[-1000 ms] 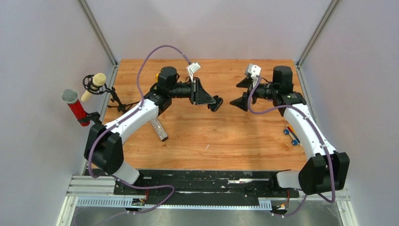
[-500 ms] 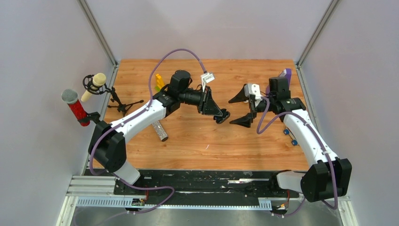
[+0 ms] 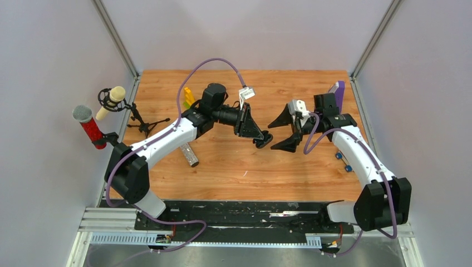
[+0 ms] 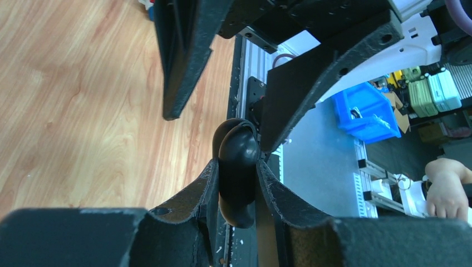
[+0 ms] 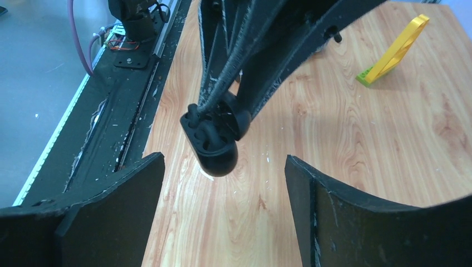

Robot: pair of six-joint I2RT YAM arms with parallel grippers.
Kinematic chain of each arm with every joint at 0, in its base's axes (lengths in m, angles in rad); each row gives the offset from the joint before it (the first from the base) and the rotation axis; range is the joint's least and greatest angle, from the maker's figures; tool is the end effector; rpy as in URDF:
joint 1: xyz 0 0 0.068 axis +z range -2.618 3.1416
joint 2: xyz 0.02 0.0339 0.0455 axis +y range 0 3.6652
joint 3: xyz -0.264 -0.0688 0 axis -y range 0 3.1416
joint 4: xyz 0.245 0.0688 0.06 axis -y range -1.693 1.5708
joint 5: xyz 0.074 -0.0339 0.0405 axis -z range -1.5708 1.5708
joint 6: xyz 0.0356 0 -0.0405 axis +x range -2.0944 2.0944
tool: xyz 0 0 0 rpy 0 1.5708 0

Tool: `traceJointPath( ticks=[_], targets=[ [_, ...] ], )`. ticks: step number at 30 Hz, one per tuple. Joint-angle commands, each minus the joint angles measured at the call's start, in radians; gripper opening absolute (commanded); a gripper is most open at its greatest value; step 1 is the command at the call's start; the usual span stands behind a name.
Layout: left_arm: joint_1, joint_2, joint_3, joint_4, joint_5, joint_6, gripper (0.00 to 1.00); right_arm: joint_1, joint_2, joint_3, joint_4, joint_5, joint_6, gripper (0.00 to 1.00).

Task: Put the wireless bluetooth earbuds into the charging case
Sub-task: Close the charging case.

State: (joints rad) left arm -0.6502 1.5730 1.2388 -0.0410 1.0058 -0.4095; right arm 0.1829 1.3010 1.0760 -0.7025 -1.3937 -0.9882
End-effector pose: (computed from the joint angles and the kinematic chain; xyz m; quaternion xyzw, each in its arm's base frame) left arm 0.2670 -0.2408 0.3197 0.3563 0.6864 -0.5930 0.2242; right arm 0.2395 0.0799 0.3075 -0.5712 0.4942 0.4652 0.4616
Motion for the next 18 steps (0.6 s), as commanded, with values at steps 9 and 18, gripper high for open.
traceJointPath(
  ticks=[9, 18],
  targets=[
    [-0.012, -0.019, 0.041, 0.035, 0.043, 0.003, 0.33, 0.015, 0.006, 0.018, -0.013, -0.088, -0.025, 0.73],
    [-0.013, -0.023, 0.041, 0.035, 0.038, 0.003, 0.33, 0.034, 0.032, 0.036, -0.078, -0.068, -0.075, 0.65]
  ],
)
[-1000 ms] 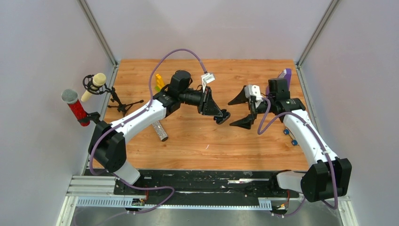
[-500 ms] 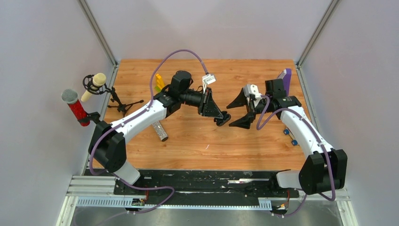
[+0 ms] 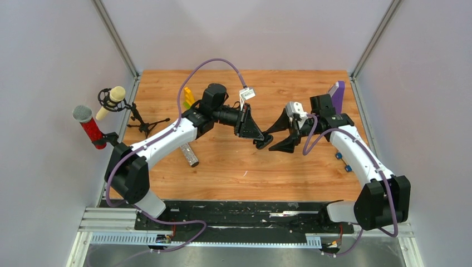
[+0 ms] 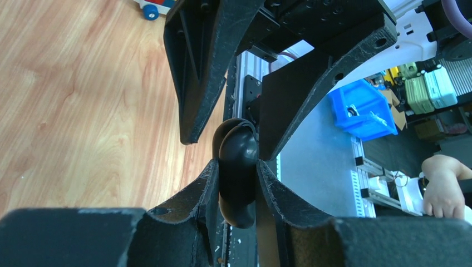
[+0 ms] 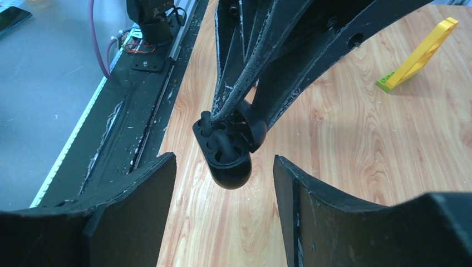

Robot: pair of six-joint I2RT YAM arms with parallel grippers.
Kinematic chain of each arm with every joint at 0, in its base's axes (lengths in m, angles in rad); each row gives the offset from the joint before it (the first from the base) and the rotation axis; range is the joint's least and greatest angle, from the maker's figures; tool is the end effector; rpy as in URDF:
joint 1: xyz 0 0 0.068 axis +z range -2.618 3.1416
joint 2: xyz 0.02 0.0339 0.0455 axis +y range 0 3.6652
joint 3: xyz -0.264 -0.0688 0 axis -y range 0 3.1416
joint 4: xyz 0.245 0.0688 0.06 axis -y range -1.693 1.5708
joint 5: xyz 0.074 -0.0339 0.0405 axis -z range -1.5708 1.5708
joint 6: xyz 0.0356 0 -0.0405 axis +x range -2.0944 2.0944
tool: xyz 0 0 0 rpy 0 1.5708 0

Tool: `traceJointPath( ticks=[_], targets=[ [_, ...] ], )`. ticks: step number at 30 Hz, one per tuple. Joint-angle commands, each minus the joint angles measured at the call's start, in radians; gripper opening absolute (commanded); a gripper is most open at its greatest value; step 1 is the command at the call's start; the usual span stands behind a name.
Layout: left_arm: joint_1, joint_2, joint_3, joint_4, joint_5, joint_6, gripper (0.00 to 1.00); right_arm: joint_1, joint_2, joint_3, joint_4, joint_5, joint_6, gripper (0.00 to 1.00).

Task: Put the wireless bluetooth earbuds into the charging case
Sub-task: Close the charging case.

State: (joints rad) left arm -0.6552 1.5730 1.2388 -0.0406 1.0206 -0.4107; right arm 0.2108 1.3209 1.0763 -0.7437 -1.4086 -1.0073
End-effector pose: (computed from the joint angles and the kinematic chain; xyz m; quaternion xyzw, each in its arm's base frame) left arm 0.2653 -0.2421 0.3199 0.3609 0.6823 -0.5973 0.2180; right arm 0.2379 0.0868 0.3016 -0.5701 0.4923 0.4868 0.4422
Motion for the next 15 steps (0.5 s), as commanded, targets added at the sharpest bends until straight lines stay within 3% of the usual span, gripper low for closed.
traceJointPath(
  ticks=[1, 15],
  targets=[
    [-0.008, -0.022, 0.041, 0.035, 0.024, 0.004, 0.33, 0.007, 0.017, 0.038, -0.040, -0.056, -0.058, 0.64],
    [-0.007, -0.017, 0.039, 0.035, 0.025, -0.002, 0.35, 0.018, 0.006, 0.056, -0.077, -0.086, -0.081, 0.38]
  ],
)
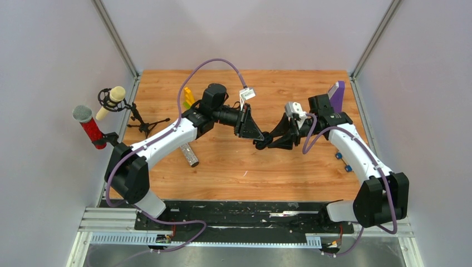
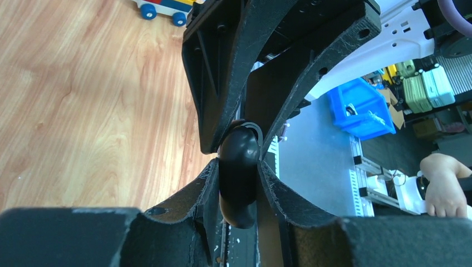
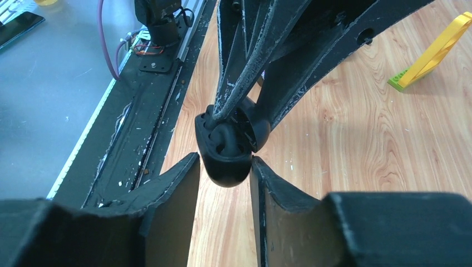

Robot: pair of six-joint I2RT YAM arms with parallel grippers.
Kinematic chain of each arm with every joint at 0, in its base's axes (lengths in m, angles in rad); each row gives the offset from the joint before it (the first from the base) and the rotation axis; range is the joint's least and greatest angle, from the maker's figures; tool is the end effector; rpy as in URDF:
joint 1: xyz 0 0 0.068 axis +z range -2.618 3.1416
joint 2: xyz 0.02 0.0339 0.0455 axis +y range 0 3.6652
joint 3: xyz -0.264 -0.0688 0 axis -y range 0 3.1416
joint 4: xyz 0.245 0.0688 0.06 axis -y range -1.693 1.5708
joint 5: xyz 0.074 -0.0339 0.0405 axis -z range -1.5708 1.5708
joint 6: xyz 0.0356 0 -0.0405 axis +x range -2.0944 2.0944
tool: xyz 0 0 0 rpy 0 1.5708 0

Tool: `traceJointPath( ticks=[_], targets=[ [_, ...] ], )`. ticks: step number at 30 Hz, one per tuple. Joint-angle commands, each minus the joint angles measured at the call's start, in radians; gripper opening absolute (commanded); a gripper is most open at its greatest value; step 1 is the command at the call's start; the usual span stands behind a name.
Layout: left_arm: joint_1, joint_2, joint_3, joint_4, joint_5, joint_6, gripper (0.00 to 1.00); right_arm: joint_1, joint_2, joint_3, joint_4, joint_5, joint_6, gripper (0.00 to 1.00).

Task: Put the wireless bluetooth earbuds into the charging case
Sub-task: Close the charging case.

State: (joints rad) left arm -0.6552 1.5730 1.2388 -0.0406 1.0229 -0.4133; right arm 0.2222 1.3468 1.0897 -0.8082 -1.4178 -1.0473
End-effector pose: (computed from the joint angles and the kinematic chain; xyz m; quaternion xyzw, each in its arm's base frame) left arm 0.2652 -0.2421 0.3199 0.3605 0.6822 -0.5981 0.2166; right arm 0.2381 0.0899 0.2971 -0.5669 0.4953 0.5013 0.4266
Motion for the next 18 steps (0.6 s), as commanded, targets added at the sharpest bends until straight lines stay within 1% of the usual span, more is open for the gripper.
traceJointPath(
  ticks=[1, 8, 9, 11, 12, 18],
  targets=[
    [-0.007, -0.016, 0.039, 0.035, 0.022, 0.001, 0.36, 0.006, -0.024, 0.043, -0.017, -0.083, -0.042, 0.37],
    [-0.008, -0.016, 0.039, 0.035, 0.022, -0.007, 0.37, 0.007, -0.041, 0.051, -0.048, -0.118, -0.059, 0.30],
    [-0.008, -0.016, 0.039, 0.035, 0.022, -0.007, 0.37, 0.007, -0.041, 0.051, -0.053, -0.120, -0.059, 0.32],
    [-0.008, -0.016, 0.038, 0.034, 0.021, -0.006, 0.37, 0.006, -0.039, 0.059, -0.068, -0.128, -0.061, 0.42],
    [-0.008, -0.017, 0.038, 0.034, 0.019, -0.006, 0.37, 0.007, -0.037, 0.064, -0.074, -0.134, -0.061, 0.43],
    [-0.008, -0.018, 0.037, 0.035, 0.016, -0.003, 0.37, 0.010, -0.014, 0.087, -0.117, -0.160, -0.079, 0.40]
  ],
)
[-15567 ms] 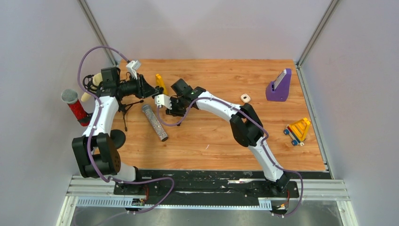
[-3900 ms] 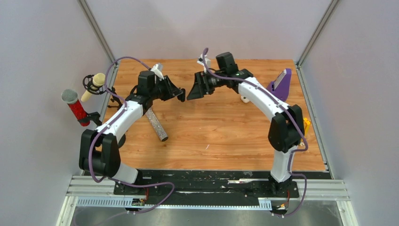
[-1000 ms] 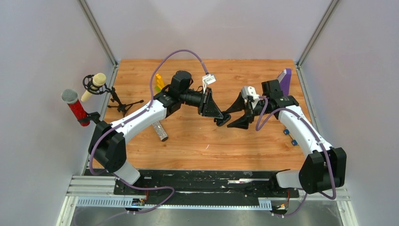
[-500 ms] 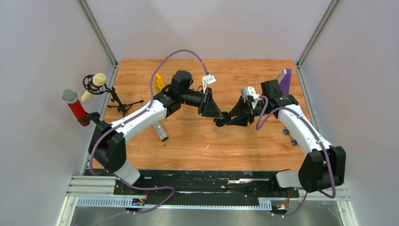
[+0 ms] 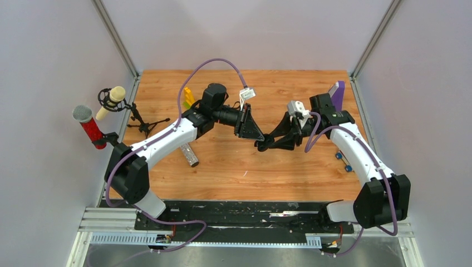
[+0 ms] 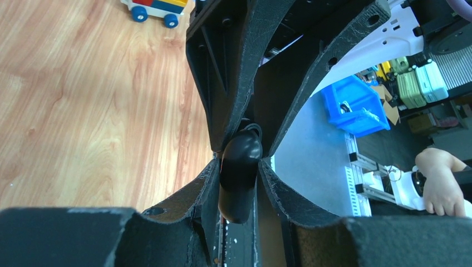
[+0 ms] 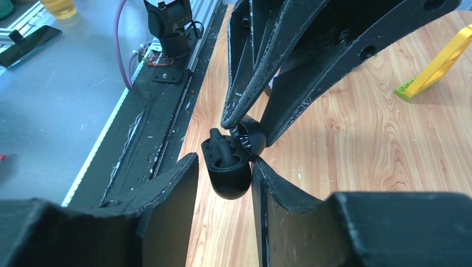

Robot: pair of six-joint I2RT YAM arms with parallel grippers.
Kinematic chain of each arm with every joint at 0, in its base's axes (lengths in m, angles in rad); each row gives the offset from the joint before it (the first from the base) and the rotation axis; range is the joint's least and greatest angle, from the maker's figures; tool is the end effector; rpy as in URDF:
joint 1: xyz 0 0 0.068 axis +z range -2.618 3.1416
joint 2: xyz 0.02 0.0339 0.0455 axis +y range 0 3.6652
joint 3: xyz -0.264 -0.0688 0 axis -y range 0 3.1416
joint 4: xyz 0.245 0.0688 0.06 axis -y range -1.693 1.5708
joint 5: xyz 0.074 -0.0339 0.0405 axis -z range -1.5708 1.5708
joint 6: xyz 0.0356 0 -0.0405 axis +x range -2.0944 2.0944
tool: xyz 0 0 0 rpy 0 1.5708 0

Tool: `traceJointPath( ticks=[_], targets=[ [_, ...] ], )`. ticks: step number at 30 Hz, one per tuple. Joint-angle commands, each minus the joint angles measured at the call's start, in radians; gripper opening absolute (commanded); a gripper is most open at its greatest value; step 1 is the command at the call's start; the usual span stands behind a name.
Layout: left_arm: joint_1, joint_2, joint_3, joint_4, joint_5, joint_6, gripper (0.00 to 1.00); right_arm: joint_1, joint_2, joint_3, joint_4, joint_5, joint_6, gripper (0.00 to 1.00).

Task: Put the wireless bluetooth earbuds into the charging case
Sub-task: Close the charging case.

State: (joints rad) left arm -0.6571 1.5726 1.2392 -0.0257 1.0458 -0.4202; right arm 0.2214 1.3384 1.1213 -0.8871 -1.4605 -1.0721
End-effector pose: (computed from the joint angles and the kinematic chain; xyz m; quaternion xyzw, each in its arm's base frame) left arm 0.2643 -0.2428 0.3217 0.3666 0.6736 -0.6055 0.2129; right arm 0.2326 0.0886 0.3066 -0.5598 0.4855 0.5201 0.4247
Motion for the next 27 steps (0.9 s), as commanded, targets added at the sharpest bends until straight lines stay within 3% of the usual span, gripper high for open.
traceJointPath(
  ticks=[1, 15, 19, 27],
  targets=[
    [-0.006, -0.017, 0.037, 0.020, -0.008, 0.003, 0.37, 0.012, 0.000, 0.059, -0.050, -0.110, -0.064, 0.39],
    [-0.006, -0.016, 0.037, 0.020, -0.009, -0.005, 0.39, 0.015, 0.043, 0.093, -0.101, -0.085, -0.095, 0.05],
    [-0.006, -0.019, 0.038, 0.020, -0.007, -0.006, 0.53, 0.014, 0.068, 0.122, -0.099, -0.076, -0.058, 0.01],
    [-0.006, -0.039, 0.062, -0.008, -0.010, 0.019, 0.59, 0.013, 0.160, 0.187, -0.093, -0.012, 0.040, 0.00]
  ],
)
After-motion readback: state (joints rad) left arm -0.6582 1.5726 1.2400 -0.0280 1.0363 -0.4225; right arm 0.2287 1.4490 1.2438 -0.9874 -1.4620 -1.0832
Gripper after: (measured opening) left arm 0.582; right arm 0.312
